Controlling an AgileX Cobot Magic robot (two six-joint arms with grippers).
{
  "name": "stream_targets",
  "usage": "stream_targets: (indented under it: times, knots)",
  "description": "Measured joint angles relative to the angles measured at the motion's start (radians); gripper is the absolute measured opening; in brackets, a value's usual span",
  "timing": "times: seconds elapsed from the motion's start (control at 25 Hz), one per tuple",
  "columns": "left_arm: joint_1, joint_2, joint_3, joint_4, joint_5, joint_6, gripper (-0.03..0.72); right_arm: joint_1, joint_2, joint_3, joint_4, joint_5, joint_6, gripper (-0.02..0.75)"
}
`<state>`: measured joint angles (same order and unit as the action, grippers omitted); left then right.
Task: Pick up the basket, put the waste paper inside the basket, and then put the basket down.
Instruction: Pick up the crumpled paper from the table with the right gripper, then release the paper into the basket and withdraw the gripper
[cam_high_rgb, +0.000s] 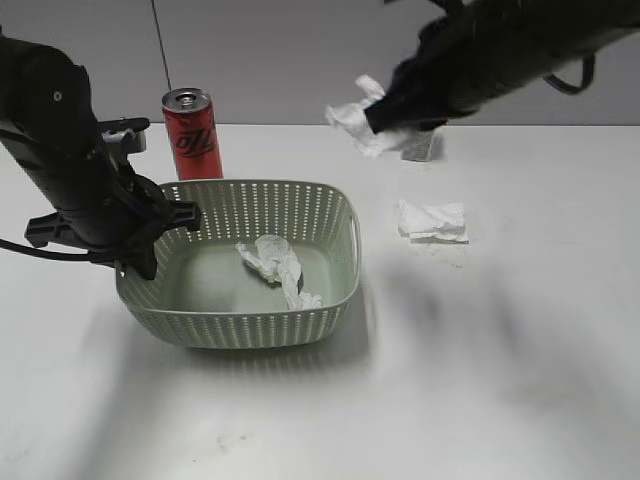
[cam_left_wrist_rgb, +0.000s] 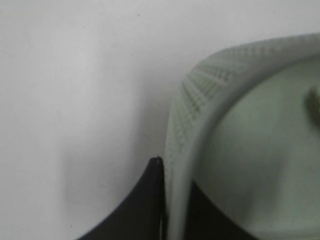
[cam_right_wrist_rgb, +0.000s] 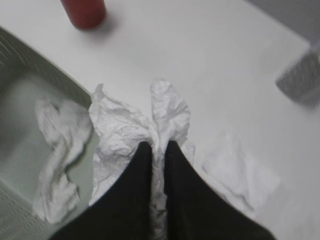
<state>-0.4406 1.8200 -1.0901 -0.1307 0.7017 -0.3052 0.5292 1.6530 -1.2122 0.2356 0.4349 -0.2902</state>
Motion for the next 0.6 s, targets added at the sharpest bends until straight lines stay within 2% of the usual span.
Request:
stream_targets:
  times: [0.2, 0.28, 0.36, 0.4, 0.48, 0.52, 0.6]
  knots:
    - [0.000, 0.000, 0.000, 0.001, 0.000, 0.000, 0.000, 0.117, 0.095, -0.037, 0.070, -0.060, -0.019, 0.025]
    - [0.000, 0.000, 0.000, 0.001, 0.000, 0.000, 0.000, 0.159, 0.155, -0.037, 0.081, -0.063, -0.038, 0.050]
    - [0.000, 0.000, 0.000, 0.001, 0.000, 0.000, 0.000, 0.188, 0.213, -0.036, 0.085, -0.061, -0.052, 0.176]
    - [0.000, 0.000, 0.000, 0.001, 0.000, 0.000, 0.000, 0.198, 0.230, -0.036, 0.086, -0.058, -0.056, 0.265]
    - [0.000, 0.000, 0.000, 0.002, 0.000, 0.000, 0.000, 0.202, 0.241, -0.037, 0.080, -0.045, -0.059, 0.515]
    - [0.000, 0.000, 0.000, 0.002, 0.000, 0.000, 0.000, 0.200, 0.241, -0.043, 0.061, -0.033, -0.060, 0.570]
    - [0.000, 0.000, 0.000, 0.002, 0.000, 0.000, 0.000, 0.189, 0.231, -0.071, -0.007, 0.000, -0.050, 0.600]
